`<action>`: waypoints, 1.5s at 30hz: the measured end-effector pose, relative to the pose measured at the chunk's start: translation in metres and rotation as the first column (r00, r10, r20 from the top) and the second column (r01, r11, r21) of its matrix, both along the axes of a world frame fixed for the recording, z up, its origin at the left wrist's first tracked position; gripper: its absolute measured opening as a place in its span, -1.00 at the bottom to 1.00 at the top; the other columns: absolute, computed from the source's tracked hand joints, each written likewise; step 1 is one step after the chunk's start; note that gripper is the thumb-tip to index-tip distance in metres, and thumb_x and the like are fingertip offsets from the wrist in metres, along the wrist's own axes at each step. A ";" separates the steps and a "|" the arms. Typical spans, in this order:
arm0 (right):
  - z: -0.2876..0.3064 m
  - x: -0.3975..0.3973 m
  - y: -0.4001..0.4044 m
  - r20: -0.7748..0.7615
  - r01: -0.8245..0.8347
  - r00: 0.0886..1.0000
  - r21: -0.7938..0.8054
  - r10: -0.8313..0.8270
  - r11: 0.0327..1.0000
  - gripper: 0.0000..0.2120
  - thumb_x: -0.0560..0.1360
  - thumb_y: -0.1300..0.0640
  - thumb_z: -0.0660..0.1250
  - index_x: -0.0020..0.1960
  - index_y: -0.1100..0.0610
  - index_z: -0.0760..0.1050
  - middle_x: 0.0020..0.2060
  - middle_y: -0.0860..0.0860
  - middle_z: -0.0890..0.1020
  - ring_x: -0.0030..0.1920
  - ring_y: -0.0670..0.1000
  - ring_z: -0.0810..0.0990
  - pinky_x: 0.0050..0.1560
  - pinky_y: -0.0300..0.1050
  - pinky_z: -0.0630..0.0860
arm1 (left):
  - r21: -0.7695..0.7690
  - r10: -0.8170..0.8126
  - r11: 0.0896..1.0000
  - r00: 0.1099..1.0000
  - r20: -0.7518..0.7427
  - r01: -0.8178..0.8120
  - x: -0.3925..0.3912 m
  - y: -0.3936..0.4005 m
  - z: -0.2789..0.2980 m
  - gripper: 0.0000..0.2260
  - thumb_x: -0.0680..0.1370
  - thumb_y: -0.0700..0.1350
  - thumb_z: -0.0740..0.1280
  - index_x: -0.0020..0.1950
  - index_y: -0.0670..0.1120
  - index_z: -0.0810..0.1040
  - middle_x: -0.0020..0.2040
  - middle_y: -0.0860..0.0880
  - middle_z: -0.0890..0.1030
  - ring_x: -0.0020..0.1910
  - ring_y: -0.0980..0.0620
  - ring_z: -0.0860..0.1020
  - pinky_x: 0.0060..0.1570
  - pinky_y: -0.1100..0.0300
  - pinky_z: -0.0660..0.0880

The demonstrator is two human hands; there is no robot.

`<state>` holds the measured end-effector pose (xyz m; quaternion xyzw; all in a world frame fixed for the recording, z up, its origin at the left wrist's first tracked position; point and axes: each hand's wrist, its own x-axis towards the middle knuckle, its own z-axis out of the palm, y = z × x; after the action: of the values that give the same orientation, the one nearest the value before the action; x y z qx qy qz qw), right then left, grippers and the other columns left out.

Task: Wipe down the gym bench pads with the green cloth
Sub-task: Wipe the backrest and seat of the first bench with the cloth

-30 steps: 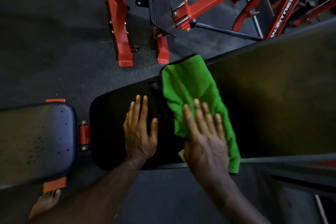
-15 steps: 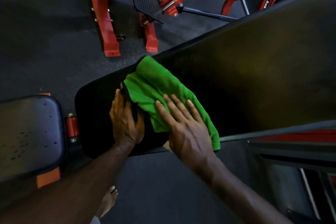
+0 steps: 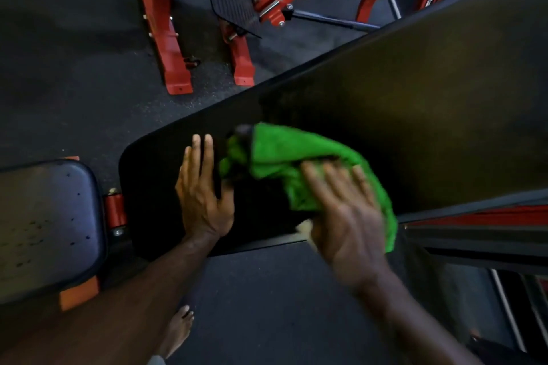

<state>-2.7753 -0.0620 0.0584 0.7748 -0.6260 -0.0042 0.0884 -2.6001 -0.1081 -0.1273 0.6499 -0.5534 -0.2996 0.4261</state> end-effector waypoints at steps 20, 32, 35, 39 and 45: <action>-0.042 0.051 -0.025 -0.024 -0.088 0.995 0.124 0.092 0.988 -0.11 0.40 0.03 0.49 0.66 0.06 0.21 0.64 0.07 0.25 0.64 0.06 0.18 0.64 0.05 -0.10 | -0.006 0.005 1.000 0.999 0.045 -0.004 -0.001 0.000 -0.005 -0.42 0.66 0.10 0.11 0.62 -0.15 0.29 0.64 -0.17 0.26 0.61 -0.20 0.23 0.52 -0.18 0.26; -0.055 0.066 -0.030 0.056 -0.116 0.992 0.122 0.110 0.986 -0.16 0.42 0.10 0.47 0.64 0.12 0.24 0.60 0.13 0.31 0.60 0.13 0.26 0.63 0.08 -0.01 | -0.045 -0.026 0.999 0.999 0.029 0.027 0.002 0.001 -0.009 -0.41 0.63 0.14 0.14 0.60 -0.13 0.34 0.61 -0.16 0.31 0.59 -0.17 0.28 0.53 -0.12 0.25; -0.052 0.051 -0.026 0.025 -0.153 0.988 0.082 0.152 0.985 -0.20 0.36 0.08 0.52 0.58 0.08 0.38 0.48 0.13 0.50 0.49 0.16 0.43 0.60 0.08 0.08 | -0.071 0.002 0.997 0.996 0.085 0.004 -0.001 0.001 -0.021 -0.53 0.63 0.08 0.20 0.42 -0.19 0.49 0.39 -0.31 0.52 0.41 -0.25 0.43 0.34 -0.32 0.41; -0.024 0.045 -0.051 0.096 0.145 0.986 -0.113 -0.134 0.983 -0.30 0.46 0.10 0.27 0.61 0.10 0.32 0.55 0.14 0.40 0.59 0.14 0.30 0.62 0.15 0.05 | 0.014 0.008 1.000 0.998 0.061 -0.009 -0.003 0.000 0.002 -0.42 0.67 0.13 0.10 0.67 -0.06 0.20 0.68 -0.08 0.17 0.65 -0.11 0.14 0.55 -0.10 0.19; -0.050 0.055 -0.030 -0.035 -0.185 0.980 0.178 0.194 0.967 -0.13 0.42 0.01 0.45 0.67 0.05 0.19 0.63 0.10 0.25 0.64 0.10 0.19 0.63 0.09 -0.02 | -0.035 0.024 0.999 0.998 0.053 -0.022 -0.002 0.006 -0.014 -0.47 0.61 0.07 0.17 0.54 -0.14 0.35 0.55 -0.30 0.37 0.55 -0.22 0.31 0.43 -0.27 0.34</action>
<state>-2.7198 -0.0923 0.0080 0.8353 -0.5440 -0.0704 0.0367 -2.6022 -0.1017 -0.1413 0.6568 -0.5622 -0.2676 0.4254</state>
